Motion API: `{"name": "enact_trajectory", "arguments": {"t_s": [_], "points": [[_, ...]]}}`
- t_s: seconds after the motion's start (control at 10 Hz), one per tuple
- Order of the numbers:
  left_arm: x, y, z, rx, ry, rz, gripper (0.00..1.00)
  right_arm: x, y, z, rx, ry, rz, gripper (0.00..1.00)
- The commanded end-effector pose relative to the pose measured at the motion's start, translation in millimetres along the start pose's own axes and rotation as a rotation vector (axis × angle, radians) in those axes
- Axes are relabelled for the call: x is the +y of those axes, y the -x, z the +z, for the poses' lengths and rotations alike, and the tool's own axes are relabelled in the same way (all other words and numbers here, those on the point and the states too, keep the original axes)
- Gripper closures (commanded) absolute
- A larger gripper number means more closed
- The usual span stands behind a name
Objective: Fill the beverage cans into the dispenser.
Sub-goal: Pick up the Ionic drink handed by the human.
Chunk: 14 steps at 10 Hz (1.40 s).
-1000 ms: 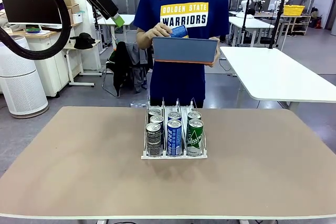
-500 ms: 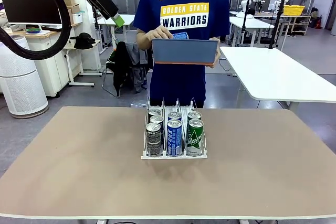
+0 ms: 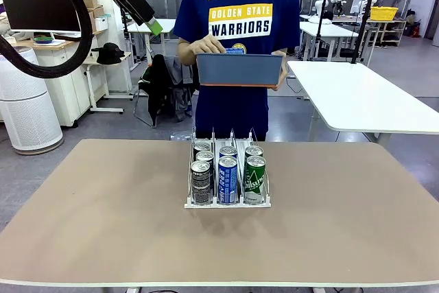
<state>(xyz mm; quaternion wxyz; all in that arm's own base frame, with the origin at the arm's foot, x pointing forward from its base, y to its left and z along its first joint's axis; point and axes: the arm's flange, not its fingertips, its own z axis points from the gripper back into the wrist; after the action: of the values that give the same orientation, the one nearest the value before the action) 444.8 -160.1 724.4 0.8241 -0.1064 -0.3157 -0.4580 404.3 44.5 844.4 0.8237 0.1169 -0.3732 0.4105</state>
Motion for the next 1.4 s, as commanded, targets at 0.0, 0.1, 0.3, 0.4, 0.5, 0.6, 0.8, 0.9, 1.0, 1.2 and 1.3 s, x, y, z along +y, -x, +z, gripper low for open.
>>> {"name": "enact_trajectory", "arguments": {"t_s": [0.0, 0.1, 0.3, 0.4, 0.5, 0.6, 0.8, 0.9, 1.0, 1.2, 1.3], "points": [[-0.5, -0.5, 0.1, 0.001, -0.002, -0.005, 0.00, 1.2, -0.4, -0.6, 0.001, -0.009, 0.000, 0.00], [-0.5, -0.5, 0.1, 0.001, -0.002, -0.005, 0.00, 1.2, -0.4, -0.6, 0.001, -0.009, 0.000, 0.00], [-0.5, -0.5, 0.1, 0.001, -0.002, -0.005, 0.00, 1.2, -0.4, -0.6, 0.001, -0.009, 0.000, 0.00], [-0.5, -0.5, 0.1, 0.001, -0.002, -0.005, 0.00, 1.2, -0.4, -0.6, 0.001, -0.009, 0.000, 0.00], [-0.5, -0.5, 0.1, 0.001, -0.002, -0.005, 0.00, 1.2, -0.4, -0.6, 0.001, -0.009, 0.000, 0.00], [-0.5, -0.5, 0.1, 0.001, -0.002, -0.005, 0.00, 1.2, -0.4, -0.6, 0.001, -0.009, 0.000, 0.00], [-0.5, -0.5, 0.1, 0.001, -0.002, -0.005, 0.00, 1.2, -0.4, -0.6, 0.001, -0.009, 0.000, 0.00], [-0.5, -0.5, 0.1, 0.001, -0.002, -0.005, 0.00, 1.2, -0.4, -0.6, 0.001, -0.009, 0.000, 0.00], [-0.5, -0.5, 0.1, 0.001, -0.002, -0.005, 0.00, 1.2, -0.4, -0.6, 0.001, -0.009, 0.000, 0.00], [-0.5, -0.5, 0.1, 0.001, -0.002, -0.005, 0.00, 1.2, -0.4, -0.6, 0.001, -0.009, 0.000, 0.00], [-0.5, -0.5, 0.1, 0.001, -0.002, -0.005, 0.00, 1.2, -0.4, -0.6, 0.001, -0.009, 0.000, 0.00]]}}
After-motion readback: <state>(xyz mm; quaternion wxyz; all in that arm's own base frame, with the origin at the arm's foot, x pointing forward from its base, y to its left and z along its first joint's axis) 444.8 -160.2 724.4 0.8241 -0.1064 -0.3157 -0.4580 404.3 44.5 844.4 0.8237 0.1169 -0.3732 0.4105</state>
